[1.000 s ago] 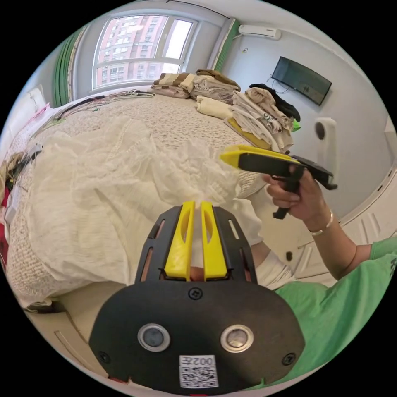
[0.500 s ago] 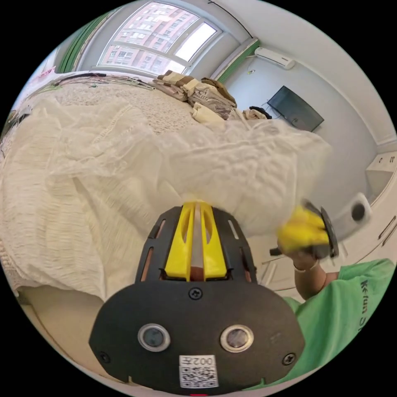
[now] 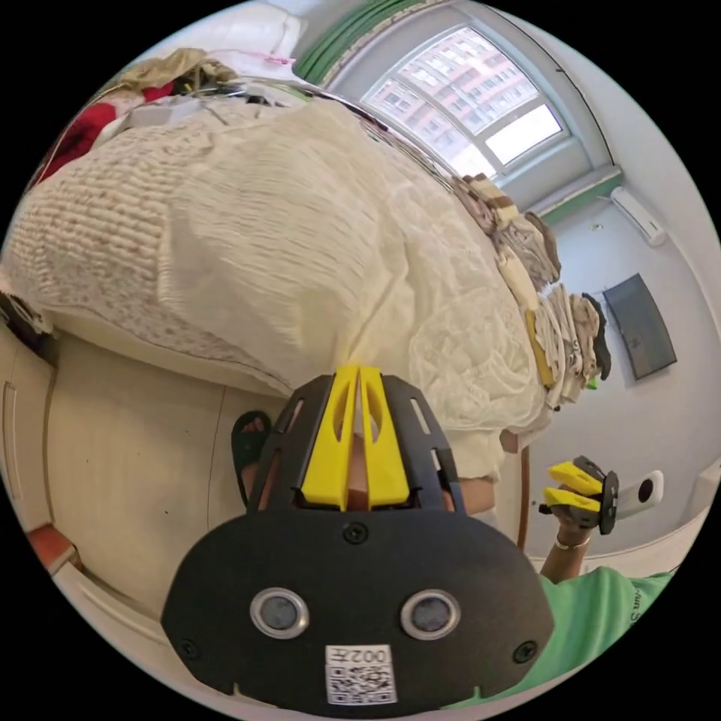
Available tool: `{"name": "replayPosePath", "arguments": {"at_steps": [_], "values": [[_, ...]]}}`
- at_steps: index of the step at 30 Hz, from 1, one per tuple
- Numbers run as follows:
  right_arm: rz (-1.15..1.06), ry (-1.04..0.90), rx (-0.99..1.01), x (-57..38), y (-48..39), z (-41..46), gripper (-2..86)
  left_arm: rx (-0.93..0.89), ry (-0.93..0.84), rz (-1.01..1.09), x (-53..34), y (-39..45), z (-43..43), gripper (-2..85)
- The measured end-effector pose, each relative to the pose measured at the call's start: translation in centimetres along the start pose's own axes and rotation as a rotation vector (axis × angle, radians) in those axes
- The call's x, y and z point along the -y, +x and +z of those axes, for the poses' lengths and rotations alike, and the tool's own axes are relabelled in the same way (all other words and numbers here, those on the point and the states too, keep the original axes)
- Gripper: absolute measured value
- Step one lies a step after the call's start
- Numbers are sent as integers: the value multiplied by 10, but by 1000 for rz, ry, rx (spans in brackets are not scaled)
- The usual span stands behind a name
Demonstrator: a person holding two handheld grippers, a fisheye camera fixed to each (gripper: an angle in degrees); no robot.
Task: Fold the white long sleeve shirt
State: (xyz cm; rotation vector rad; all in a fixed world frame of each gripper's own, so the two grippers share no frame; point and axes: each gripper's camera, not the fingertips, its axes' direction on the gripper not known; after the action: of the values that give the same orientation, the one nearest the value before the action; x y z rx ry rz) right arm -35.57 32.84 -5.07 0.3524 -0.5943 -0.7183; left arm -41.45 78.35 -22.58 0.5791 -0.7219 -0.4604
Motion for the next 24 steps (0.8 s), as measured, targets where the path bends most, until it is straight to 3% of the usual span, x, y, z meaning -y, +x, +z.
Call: {"name": "replayPosePath", "arguments": {"at_steps": [2,6,11,15,19,24], "values": [[81,98,-40,1,24,-8,64,14,47,24,-2,7,-10,-9],[147,89,-148,4,52,9,84,20,136,210,-7,59,-20,-9],[180,-58,-110,0,73,58,102,-95,82,483,-14,130,2,-9],[147,-198,-137,-9,59,75,22,-101,3,611,-19,171,31,-9],[109,-240,-171,-34,30,64,30,25,-100,609,-17,179,66,-9],[150,-318,-173,-55,24,54,47,6,-202,510,-12,159,90,-9]]}}
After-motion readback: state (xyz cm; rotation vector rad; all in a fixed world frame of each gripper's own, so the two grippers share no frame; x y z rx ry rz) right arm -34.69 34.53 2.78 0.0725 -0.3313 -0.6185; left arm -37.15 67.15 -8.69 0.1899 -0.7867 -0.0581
